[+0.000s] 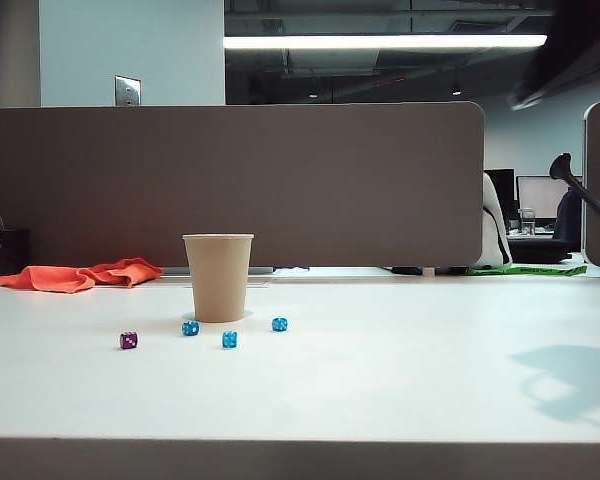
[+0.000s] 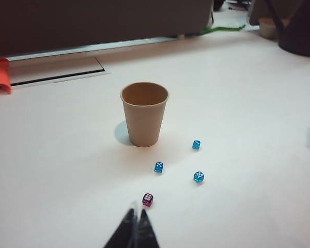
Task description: Pick up the dice with a different color and drop it into the paper cup.
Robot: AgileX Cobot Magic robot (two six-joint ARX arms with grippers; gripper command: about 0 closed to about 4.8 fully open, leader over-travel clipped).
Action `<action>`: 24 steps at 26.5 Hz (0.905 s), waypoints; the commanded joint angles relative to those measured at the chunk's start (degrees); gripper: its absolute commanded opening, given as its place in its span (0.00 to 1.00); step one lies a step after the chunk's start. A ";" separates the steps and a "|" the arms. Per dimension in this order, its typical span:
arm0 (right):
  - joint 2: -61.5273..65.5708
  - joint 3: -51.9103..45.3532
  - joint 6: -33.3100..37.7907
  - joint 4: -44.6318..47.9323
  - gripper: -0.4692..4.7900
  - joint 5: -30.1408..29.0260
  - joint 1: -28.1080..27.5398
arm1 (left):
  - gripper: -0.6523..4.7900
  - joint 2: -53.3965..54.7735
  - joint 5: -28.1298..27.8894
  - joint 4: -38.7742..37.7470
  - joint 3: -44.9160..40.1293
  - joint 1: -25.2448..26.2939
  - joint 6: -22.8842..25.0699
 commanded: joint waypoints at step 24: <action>12.50 2.19 4.20 17.86 0.08 11.39 17.07 | 0.11 25.46 -2.34 9.90 3.65 -9.70 16.00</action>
